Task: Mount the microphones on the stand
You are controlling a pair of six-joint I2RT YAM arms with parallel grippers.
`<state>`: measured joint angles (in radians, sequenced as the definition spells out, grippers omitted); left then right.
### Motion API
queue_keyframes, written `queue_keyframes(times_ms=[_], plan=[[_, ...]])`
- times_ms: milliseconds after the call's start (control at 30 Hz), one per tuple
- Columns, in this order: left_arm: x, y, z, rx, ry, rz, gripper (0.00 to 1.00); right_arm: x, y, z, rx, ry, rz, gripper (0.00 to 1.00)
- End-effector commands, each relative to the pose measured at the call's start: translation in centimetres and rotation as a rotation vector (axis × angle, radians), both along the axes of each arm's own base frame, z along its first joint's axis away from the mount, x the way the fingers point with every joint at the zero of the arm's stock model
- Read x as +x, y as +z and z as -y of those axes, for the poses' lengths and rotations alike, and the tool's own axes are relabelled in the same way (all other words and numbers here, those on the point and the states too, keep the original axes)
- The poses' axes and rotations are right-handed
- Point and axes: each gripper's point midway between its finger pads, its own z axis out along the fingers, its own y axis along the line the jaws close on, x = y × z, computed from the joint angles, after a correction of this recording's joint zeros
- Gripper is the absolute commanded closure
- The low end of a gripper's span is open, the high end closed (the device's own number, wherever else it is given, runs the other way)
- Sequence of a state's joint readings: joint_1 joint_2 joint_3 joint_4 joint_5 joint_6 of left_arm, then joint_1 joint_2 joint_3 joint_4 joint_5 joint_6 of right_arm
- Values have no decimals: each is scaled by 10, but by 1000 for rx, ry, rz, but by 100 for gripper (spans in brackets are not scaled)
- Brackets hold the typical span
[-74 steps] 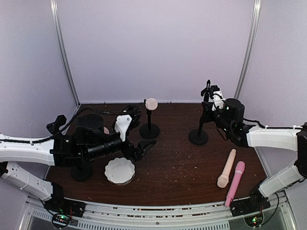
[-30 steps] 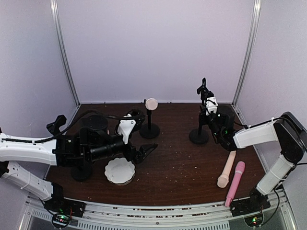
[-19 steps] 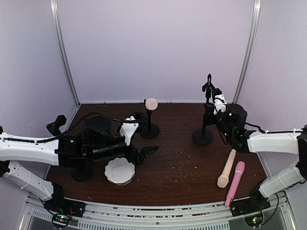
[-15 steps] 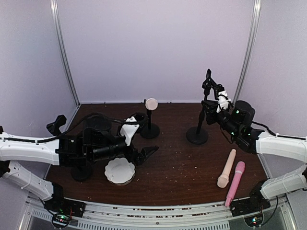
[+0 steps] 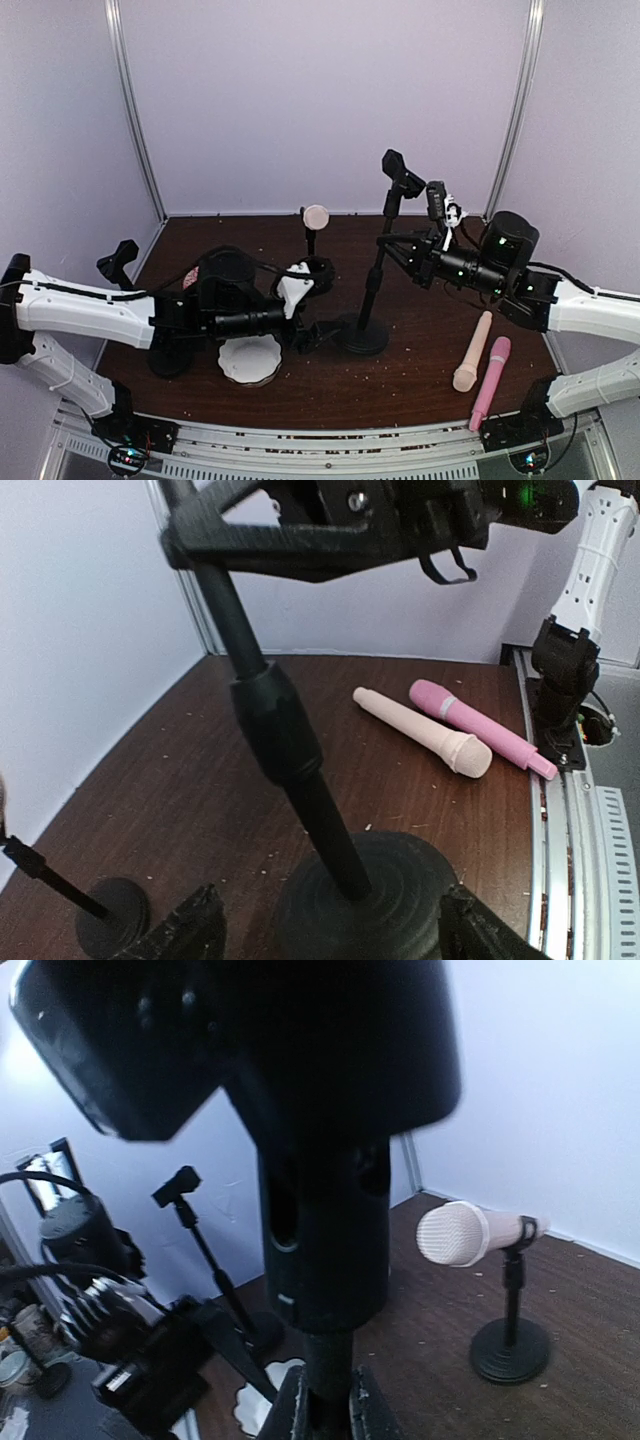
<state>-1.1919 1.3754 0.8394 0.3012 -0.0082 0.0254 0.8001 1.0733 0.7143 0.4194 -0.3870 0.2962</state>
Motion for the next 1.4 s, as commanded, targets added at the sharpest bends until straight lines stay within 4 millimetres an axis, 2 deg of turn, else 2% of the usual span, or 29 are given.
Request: queue_keyframes(times_ms=[0,100,267,500,800,833,900,933,967,1167,1267,1367], plan=[[-12,20,19,-136,-103,-6,27,-31,66,-14,202,150,81,100],[-13,17,23,-142,-115,-20,31,-41,71,-23,196,212,95,100],[-11,6,24,-125,-109,-37,41,-46,80,-25,226,244,108,100],[-11,2,28,-128,-134,-57,62,-47,88,-28,260,271,107,100],[0,9,23,-192,-133,-116,91,-46,79,-26,232,249,105,100],[0,9,22,-192,-130,-117,95,-44,75,-25,220,235,96,92],[1,12,21,-200,-128,-121,100,-32,63,-23,180,162,50,64],[1,14,21,-206,-126,-123,100,-26,56,-22,157,123,27,54],[2,17,21,-213,-121,-122,100,-21,48,-19,139,88,9,49],[19,28,19,-221,-22,-138,100,-9,13,-14,95,-46,-105,41],[30,28,14,-212,47,-142,100,-7,-1,-18,45,-81,-154,41],[30,31,15,-211,46,-148,100,-12,-10,-28,7,-61,-180,42]])
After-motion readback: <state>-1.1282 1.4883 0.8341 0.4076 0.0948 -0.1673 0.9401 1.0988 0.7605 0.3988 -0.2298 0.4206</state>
